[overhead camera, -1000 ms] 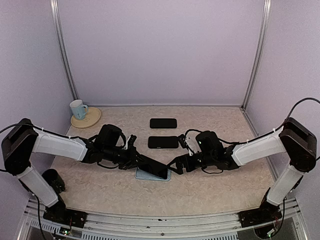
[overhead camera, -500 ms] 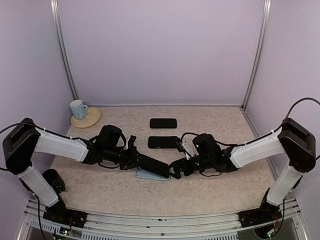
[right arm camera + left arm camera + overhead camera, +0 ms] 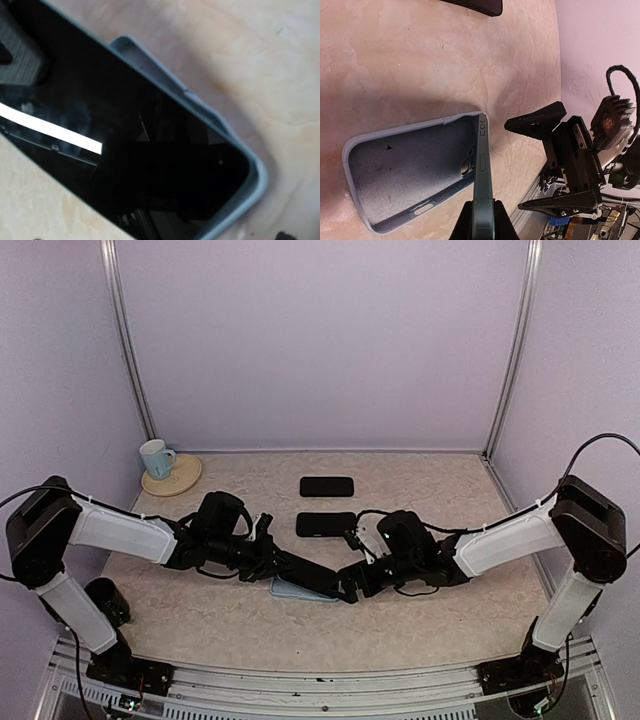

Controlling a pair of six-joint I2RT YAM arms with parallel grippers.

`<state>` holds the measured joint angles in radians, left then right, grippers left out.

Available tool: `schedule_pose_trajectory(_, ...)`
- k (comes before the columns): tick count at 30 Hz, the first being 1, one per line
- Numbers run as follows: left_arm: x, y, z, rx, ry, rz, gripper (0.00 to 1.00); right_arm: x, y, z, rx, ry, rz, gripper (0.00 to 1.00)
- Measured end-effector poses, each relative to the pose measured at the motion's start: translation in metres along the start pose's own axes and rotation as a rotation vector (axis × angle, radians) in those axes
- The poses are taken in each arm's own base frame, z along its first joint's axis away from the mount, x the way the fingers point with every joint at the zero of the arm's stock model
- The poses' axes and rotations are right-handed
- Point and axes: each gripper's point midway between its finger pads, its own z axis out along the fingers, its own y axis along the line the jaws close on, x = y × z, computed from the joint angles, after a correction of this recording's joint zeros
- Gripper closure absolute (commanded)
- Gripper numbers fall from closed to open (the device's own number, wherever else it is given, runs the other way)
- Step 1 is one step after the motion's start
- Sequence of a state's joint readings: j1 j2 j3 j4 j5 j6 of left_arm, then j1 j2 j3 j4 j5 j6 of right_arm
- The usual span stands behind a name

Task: Put the phone into the phone case
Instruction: Install the phone into the phone case.

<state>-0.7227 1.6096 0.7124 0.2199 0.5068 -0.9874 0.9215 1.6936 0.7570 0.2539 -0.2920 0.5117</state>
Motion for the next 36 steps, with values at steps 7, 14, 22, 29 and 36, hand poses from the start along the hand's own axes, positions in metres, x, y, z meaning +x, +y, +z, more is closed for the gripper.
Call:
schedule_pose_trajectory(7, -0.001, -0.003, -0.007, -0.004, -0.006, 0.006, 1.00, 0.003, 0.006, 0.004, -0.007, 0.016, -0.011, 0.00)
schedule_pose_trajectory(14, -0.001, -0.006, -0.007, 0.000, 0.007, 0.010, 1.00, 0.003, 0.006, 0.004, -0.004, 0.018, -0.014, 0.00)
schedule_pose_trajectory(22, 0.002, -0.001, -0.004, -0.004, 0.029, 0.000, 1.00, 0.005, 0.005, 0.009, 0.001, 0.030, -0.018, 0.00)
schedule_pose_trajectory(29, 0.000, 0.001, 0.000, -0.002, 0.040, -0.009, 1.00, 0.006, 0.007, 0.011, -0.003, 0.035, -0.030, 0.00)
schedule_pose_trajectory(36, -0.003, 0.004, 0.003, 0.006, 0.045, -0.008, 1.00, 0.011, 0.006, 0.021, -0.007, 0.063, -0.028, 0.00)
